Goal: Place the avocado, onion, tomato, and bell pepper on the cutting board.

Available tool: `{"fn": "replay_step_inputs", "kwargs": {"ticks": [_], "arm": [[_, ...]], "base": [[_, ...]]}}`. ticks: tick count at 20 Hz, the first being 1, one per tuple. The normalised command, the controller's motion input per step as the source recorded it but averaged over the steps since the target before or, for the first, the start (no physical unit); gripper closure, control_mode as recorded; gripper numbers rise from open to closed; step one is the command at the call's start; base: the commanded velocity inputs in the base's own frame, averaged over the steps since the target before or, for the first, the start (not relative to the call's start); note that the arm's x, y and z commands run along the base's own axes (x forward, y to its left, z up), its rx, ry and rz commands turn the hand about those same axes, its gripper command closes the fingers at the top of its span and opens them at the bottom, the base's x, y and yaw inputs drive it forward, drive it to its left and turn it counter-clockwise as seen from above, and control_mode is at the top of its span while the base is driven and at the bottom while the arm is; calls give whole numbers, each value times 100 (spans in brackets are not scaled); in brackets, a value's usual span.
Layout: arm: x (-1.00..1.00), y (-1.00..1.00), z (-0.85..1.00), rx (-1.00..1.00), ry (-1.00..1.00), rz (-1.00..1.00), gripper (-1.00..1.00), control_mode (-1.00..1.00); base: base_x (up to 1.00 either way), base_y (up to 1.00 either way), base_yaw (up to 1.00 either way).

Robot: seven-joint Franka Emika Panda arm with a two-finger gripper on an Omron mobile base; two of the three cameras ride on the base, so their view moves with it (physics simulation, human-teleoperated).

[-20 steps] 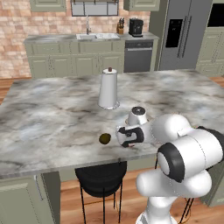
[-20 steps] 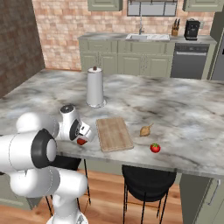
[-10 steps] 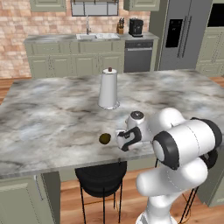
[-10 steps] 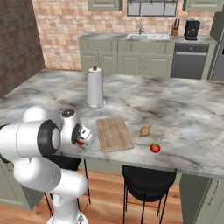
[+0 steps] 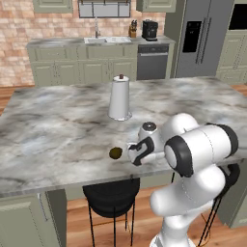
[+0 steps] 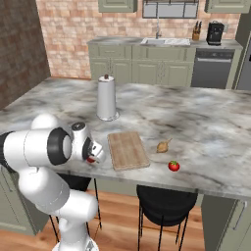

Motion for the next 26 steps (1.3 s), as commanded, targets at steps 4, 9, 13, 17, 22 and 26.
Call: {"fn": "replay_step_inputs", "kwargs": {"ticks": [4,9,13,17,22,26], "arm": [[24,4,-22,-1,0,0,100,-100],[0,0,-22,0,-2,-2,100,-100],[-3,-1,-16,0,-9,-4,100,-100],[-4,0,1,0,-19,-6,100,-100],[-15,0,36,1,-27,-3,100,-100],[-16,-3,56,4,-20,-3,100,-100]], "base": [[0,0,0],[0,0,0],[0,0,0],[0,0,0],[0,0,0],[0,0,0]]}}
